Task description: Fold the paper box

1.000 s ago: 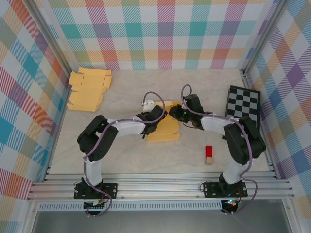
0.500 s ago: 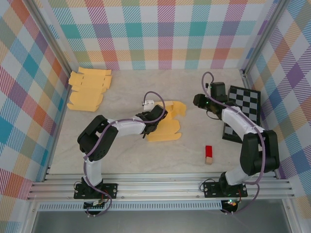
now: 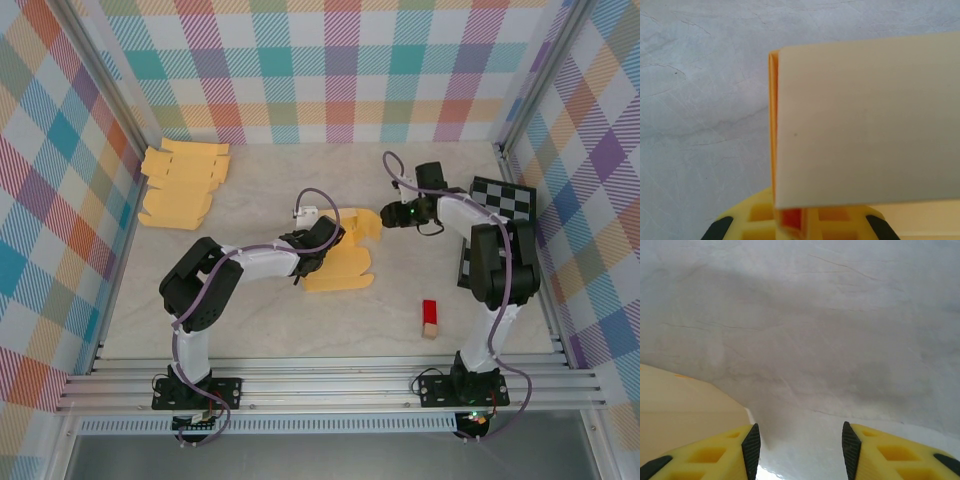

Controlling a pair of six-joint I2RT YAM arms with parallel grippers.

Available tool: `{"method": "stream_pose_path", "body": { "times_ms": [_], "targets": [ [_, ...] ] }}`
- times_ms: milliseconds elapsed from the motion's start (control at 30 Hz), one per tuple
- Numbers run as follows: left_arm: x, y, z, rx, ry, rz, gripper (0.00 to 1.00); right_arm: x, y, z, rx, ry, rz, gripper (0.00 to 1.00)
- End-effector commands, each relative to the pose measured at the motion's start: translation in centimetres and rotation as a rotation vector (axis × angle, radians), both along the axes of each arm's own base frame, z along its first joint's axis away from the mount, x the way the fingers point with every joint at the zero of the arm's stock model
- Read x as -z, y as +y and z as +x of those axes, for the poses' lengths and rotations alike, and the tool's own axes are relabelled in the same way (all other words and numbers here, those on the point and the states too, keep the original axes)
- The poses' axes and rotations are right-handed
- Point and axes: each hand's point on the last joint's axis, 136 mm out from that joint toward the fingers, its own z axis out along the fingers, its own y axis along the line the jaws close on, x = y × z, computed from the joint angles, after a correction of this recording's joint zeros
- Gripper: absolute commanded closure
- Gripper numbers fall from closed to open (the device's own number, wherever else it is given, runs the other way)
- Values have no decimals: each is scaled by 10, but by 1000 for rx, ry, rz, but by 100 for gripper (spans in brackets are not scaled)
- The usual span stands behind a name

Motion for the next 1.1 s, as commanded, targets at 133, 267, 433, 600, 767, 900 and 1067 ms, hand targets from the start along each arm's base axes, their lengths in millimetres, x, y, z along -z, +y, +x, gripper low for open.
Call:
{"method": "stream_pose_path", "body": {
  "times_ms": [133, 267, 433, 600, 767, 900, 1067],
  "targets": [
    [14, 4, -4, 27, 50, 44, 100, -10, 49, -32, -210, 61, 121, 50],
    [14, 4, -4, 28, 52, 43, 100, -15, 63, -47, -267, 75, 176, 50],
    [15, 1, -4, 37, 56, 35, 100, -16, 74, -57, -303, 78, 179, 50],
    [15, 1, -5, 38, 58, 30, 100, -20, 75, -56, -282, 81, 188, 49],
    [14, 2, -6, 36, 55, 31, 100, -18, 69, -56, -229, 165, 171, 49],
    [15, 3, -6, 31, 55, 33, 100, -17, 63, -64, -166, 209, 185, 49],
    [14, 4, -6, 25, 55, 35, 100, -10, 45, -81, -114, 227, 114, 48]
  ]
}}
